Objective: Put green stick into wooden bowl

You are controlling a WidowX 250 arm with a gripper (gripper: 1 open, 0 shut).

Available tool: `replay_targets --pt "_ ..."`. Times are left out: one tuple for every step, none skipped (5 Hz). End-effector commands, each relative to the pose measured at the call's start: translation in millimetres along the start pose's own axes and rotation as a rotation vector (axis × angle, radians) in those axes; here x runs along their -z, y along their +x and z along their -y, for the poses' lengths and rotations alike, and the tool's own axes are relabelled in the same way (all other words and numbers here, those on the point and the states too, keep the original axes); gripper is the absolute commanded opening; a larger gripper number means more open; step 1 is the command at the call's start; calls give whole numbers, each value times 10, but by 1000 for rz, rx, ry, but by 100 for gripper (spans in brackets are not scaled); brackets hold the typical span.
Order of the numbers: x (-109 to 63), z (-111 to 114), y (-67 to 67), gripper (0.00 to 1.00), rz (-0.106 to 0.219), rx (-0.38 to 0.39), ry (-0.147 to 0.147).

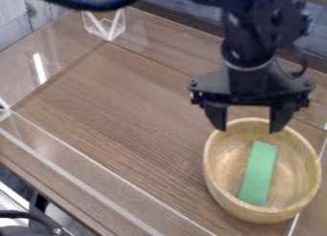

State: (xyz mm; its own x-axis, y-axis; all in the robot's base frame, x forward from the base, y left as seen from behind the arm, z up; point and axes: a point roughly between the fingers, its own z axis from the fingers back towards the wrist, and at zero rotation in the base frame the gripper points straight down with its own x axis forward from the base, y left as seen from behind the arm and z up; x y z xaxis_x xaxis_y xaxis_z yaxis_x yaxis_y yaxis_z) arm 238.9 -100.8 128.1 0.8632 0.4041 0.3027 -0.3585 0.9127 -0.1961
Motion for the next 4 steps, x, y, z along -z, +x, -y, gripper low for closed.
replay_targets --pt "-91 63 187 100 56 -105 0" --pt "-72 15 299 100 79 -209 38" --pt "-81 3 370 100 67 -163 30" --pt "-62 8 430 100 55 -113 21"
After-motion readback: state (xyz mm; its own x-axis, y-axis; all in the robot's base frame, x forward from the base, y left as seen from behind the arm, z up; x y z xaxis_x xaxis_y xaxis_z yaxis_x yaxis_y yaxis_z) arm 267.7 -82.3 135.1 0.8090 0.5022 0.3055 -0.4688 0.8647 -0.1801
